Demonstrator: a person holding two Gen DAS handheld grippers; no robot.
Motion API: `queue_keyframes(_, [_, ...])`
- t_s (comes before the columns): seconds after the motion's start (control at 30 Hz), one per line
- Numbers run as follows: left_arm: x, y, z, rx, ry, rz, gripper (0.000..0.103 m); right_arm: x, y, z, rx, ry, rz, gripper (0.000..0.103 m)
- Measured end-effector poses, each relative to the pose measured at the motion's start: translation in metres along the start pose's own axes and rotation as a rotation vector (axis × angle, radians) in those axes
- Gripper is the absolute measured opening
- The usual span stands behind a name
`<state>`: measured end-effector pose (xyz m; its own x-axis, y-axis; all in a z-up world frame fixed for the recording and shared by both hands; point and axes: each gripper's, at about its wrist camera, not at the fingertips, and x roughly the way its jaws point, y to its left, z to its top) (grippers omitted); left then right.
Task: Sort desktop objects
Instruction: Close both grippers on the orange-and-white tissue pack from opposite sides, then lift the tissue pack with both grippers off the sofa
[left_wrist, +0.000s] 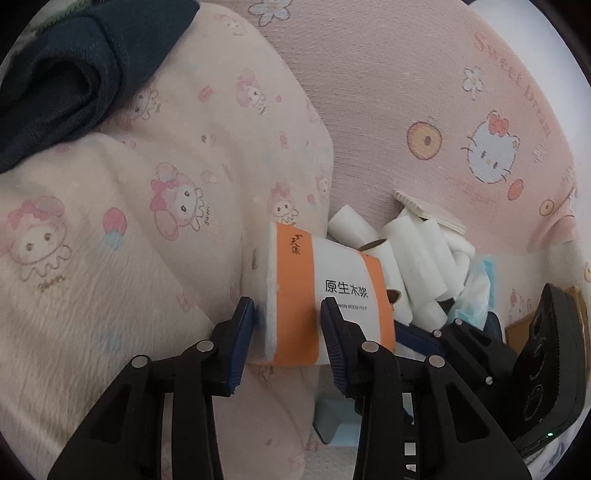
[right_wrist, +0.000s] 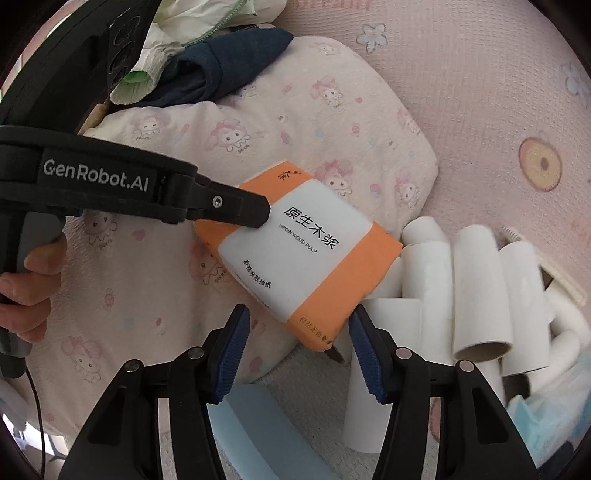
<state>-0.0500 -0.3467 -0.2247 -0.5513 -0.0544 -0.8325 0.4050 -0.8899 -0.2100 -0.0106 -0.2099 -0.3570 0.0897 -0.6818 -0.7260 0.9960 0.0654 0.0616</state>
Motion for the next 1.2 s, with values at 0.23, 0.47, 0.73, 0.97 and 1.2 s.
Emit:
queue_keyframes(0.23, [-0.032, -0.018, -0.004, 0.011, -0.022, -0.081, 0.041, -0.039, -0.002, 0.005, -0.203, -0.050, 0.142, 0.053])
queue_keyframes(0.47, [-0.068, -0.072, -0.014, 0.113, -0.080, -0.152, 0.041, -0.102, -0.025, -0.004, -0.230, -0.113, 0.071, 0.053])
queue_keyframes(0.73, [-0.061, -0.148, -0.029, 0.233, -0.049, -0.229, 0.041, -0.158, -0.066, -0.036, -0.223, -0.097, -0.035, 0.053])
queue_keyframes(0.97, [-0.045, -0.202, -0.057, 0.300, 0.017, -0.284, 0.041, -0.190, -0.112, -0.063, -0.143, -0.053, -0.091, 0.053])
queue_keyframes(1.2, [-0.011, -0.232, -0.091, 0.318, 0.112, -0.308, 0.041, -0.193, -0.151, -0.096, -0.050, 0.036, -0.085, 0.053])
